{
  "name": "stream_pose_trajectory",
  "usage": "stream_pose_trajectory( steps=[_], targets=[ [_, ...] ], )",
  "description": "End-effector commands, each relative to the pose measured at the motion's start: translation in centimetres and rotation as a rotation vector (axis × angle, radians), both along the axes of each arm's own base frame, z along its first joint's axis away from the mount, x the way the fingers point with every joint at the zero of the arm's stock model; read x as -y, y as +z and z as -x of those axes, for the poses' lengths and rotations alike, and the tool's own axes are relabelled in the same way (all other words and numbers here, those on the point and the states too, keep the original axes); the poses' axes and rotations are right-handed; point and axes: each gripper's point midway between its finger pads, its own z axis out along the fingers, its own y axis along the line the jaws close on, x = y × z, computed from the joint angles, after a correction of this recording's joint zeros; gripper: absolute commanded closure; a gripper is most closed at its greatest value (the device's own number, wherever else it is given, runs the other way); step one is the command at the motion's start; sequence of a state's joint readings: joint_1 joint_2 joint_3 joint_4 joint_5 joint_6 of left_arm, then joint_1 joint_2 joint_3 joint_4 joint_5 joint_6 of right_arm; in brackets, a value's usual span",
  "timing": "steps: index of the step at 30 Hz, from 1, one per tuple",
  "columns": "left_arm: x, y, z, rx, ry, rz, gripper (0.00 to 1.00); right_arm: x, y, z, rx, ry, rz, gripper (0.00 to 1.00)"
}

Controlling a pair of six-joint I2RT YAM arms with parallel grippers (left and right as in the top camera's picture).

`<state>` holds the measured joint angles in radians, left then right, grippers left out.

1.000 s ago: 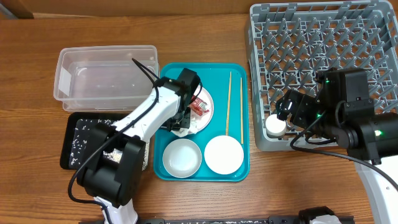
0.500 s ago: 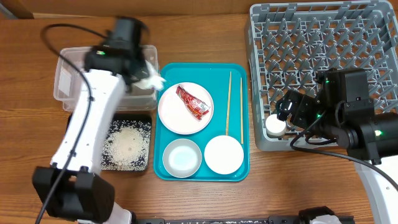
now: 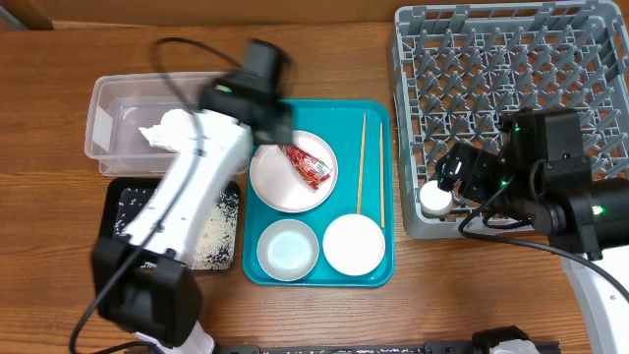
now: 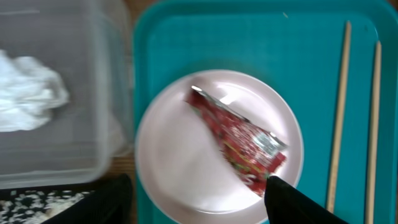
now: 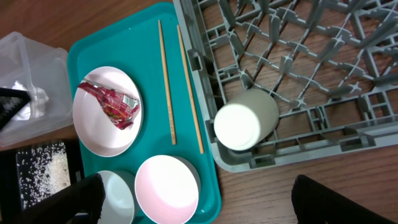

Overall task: Sort waste into correct bins and load items into the dishwasher
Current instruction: 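Grasp the red wrapper from the plate with the left gripper, then drop the red wrapper into the clear plastic bin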

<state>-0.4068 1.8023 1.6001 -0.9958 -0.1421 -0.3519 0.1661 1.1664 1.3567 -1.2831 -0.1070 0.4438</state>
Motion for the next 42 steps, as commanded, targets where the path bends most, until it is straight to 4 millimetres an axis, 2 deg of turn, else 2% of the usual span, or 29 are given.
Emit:
stream_pose_trajectory(
  steps=[1, 4, 7, 8, 9, 11, 12, 13, 16, 19, 20, 21, 23, 25, 27, 30, 31, 33, 34, 35, 38, 42],
  targets=[
    [-0.2, -5.8, 0.9, -0.098, 0.144, -0.069, 0.3, -0.1, 1.0, -0.2, 0.029, 0.008, -0.001, 0.03],
    [1.0, -9.6, 1.5, -0.199, 0.212, -0.018, 0.34, -0.1, 0.9, -0.1, 0.025, 0.008, 0.0, 0.03],
    [2.3, -12.3, 2.0, -0.278, 0.196, 0.03, 0.41, -0.1, 0.9, 0.0, 0.022, 0.008, 0.0, 0.03],
    [2.5, -13.1, 2.2, -0.301, 0.193, 0.035, 0.46, -0.1, 0.9, 0.0, 0.022, 0.008, 0.0, 0.03],
    [2.7, -13.8, 2.4, -0.322, 0.19, 0.041, 0.55, -0.1, 0.9, 0.0, 0.022, 0.008, 0.0, 0.03],
    [2.9, -14.4, 2.8, -0.345, 0.187, 0.045, 0.83, -0.1, 0.8, 0.1, 0.019, 0.008, 0.001, 0.03],
    [3.0, -14.3, 2.8, -0.345, 0.187, 0.047, 0.92, -0.1, 0.8, 0.1, 0.017, 0.008, 0.001, 0.03],
    [3.0, -14.0, 2.7, -0.342, 0.186, 0.052, 0.96, 0.0, 0.8, 0.1, 0.016, 0.008, 0.001, 0.03],
    [2.6, -11.0, 2.1, -0.311, 0.197, 0.062, 0.96, 0.0, 0.7, 0.2, 0.013, 0.008, 0.002, 0.03],
    [1.2, -5.5, 1.0, -0.219, 0.224, 0.061, 0.96, 0.0, 0.7, 0.2, 0.012, 0.008, 0.002, 0.03],
    [0.2, -3.6, 0.6, -0.181, 0.241, 0.051, 0.96, 0.0, 0.7, 0.2, 0.012, 0.008, 0.002, 0.03],
    [-1.5, -0.7, 0.1, -0.111, 0.271, 0.036, 0.96, 0.0, 0.7, 0.2, 0.012, 0.008, 0.002, 0.03],
    [-4.3, 2.2, -0.6, -0.019, 0.324, 0.0, 0.96, 0.0, 0.7, 0.2, 0.01, 0.008, 0.002, 0.03],
    [-7.7, 4.2, -1.0, 0.046, 0.401, -0.034, 0.96, 0.0, 0.7, 0.3, 0.008, 0.008, 0.003, 0.03],
    [-10.7, 4.5, -1.1, 0.05, 0.462, -0.044, 0.96, 0.0, 0.7, 0.3, 0.006, 0.008, 0.002, 0.03],
    [-14.1, 3.3, -1.4, 0.018, 0.531, -0.061, 0.94, 0.0, 0.6, 0.3, 0.005, 0.008, 0.002, 0.03],
    [-14.8, 2.7, -1.6, 0.001, 0.548, -0.052, 0.85, 0.0, 0.7, 0.3, 0.006, 0.008, 0.002, 0.04],
    [-14.9, 1.7, -2.0, -0.038, 0.495, -0.008, 0.53, 0.0, 0.7, 0.3, 0.006, 0.008, 0.002, 0.04],
    [-14.6, 1.5, -2.0, -0.053, 0.465, 0.014, 0.41, 0.0, 0.7, 0.3, 0.006, 0.008, 0.003, 0.04],
    [-14.4, 1.5, -2.1, -0.061, 0.437, 0.03, 0.34, 0.0, 0.6, 0.3, 0.006, 0.008, 0.003, 0.04],
    [-14.0, 3.0, -1.7, -0.058, 0.389, 0.04, 0.33, 0.0, 0.7, 0.3, 0.011, 0.009, 0.002, 0.04],
    [-12.0, 7.6, 0.1, -0.011, 0.298, 0.069, 0.39, -0.1, 0.9, -0.1, 0.028, 0.008, 0.0, 0.04]
  ],
)
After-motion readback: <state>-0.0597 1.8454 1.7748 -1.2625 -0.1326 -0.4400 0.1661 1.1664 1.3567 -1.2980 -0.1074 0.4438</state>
